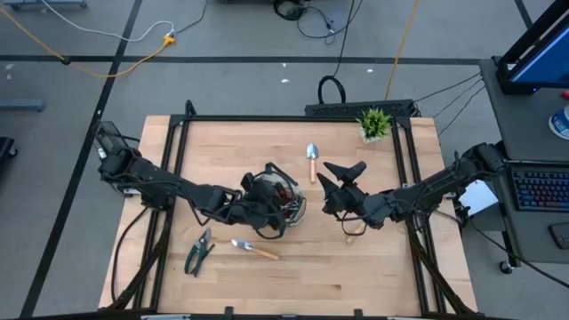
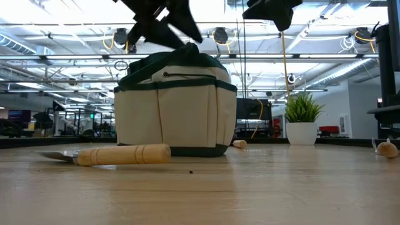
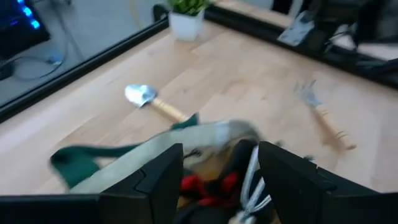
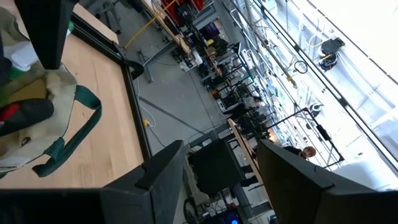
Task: Pick & Place Garden tools in Gardening bag
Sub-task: Put the brown hand rake into the gardening bag
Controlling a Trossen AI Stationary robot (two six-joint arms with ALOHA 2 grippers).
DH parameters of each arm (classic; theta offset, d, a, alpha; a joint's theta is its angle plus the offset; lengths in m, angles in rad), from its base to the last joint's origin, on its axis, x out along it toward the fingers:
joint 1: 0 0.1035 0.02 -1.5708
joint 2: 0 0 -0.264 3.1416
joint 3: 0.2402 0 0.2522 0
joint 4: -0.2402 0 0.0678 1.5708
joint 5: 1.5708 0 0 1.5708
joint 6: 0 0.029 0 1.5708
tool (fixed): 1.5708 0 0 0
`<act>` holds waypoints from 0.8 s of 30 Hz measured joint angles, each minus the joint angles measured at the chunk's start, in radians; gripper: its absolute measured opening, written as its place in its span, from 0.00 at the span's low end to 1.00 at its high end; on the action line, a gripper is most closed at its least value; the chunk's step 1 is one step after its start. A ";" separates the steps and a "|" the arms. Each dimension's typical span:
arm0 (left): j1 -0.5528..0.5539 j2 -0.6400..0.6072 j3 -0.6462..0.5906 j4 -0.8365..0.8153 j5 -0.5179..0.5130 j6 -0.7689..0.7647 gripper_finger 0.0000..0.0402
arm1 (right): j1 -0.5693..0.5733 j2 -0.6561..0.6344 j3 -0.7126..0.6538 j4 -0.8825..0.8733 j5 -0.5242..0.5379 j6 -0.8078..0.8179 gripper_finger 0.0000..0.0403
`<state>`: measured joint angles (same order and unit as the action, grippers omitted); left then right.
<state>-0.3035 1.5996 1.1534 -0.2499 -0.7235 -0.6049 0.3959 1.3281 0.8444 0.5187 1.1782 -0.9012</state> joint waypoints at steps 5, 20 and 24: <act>0.006 0.000 0.000 0.092 0.089 0.080 0.54 | -0.004 0.000 0.000 0.000 0.000 0.000 0.49; 0.070 0.000 0.000 0.150 0.279 0.104 0.54 | -0.004 0.000 0.000 0.000 0.000 0.036 0.49; 0.068 0.013 -0.001 0.145 0.285 0.105 0.54 | -0.004 0.000 0.000 0.000 0.000 0.035 0.49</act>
<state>-0.2356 1.6131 1.1526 -0.1052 -0.4384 -0.4999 0.3916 1.3281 0.8444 0.5183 1.1782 -0.8661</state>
